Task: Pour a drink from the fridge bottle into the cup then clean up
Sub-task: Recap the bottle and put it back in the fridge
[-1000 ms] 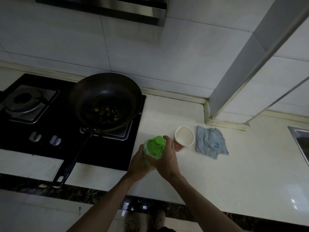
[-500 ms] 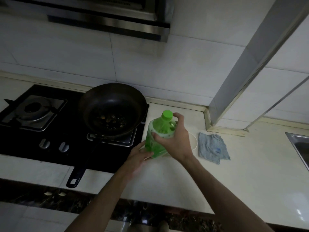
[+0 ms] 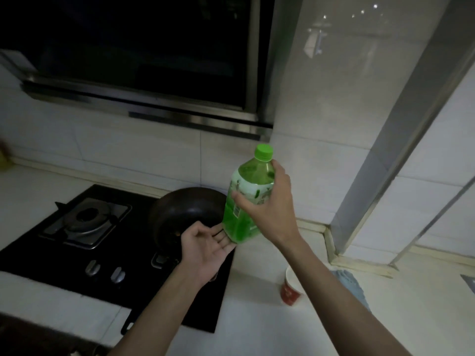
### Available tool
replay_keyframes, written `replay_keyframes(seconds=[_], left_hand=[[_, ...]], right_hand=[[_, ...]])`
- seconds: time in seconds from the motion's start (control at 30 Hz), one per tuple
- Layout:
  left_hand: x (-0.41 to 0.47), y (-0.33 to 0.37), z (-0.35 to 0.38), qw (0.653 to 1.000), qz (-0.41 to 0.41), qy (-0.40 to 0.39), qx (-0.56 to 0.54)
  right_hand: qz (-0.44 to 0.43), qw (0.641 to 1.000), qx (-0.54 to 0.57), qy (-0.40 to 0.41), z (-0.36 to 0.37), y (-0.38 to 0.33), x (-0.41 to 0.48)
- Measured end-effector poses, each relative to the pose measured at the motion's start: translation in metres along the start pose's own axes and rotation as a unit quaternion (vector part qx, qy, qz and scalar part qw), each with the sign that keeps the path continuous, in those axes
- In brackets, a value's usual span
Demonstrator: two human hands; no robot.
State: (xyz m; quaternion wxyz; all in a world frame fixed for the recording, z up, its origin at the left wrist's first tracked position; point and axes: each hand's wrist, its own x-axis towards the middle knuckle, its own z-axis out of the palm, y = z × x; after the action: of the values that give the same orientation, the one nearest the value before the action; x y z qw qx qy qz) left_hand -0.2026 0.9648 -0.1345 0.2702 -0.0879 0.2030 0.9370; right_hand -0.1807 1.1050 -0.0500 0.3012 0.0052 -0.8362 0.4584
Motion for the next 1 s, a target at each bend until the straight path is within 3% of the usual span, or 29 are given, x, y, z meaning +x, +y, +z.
replay_keyframes(seconds=[0.3,0.57,0.73,1.0], left_hand=[[-0.054,0.032,0.035,0.992,0.117,-0.047,0.0],[-0.152,0.071,0.027,0.972,0.236,-0.013,-0.005],[-0.238,0.099,0.0,0.939,0.34,0.051,-0.015],[-0.385,0.134,-0.051,0.859,0.491,0.133,-0.058]], right_hand=[[-0.074,0.992,0.087,-0.055,0.006,-0.065,0.033],[-0.145,0.958,0.189,-0.157,0.054,-0.146,0.015],[-0.179,0.92,0.255,-0.237,0.109,-0.21,-0.029],[-0.234,0.837,0.337,-0.363,0.198,-0.332,-0.13]])
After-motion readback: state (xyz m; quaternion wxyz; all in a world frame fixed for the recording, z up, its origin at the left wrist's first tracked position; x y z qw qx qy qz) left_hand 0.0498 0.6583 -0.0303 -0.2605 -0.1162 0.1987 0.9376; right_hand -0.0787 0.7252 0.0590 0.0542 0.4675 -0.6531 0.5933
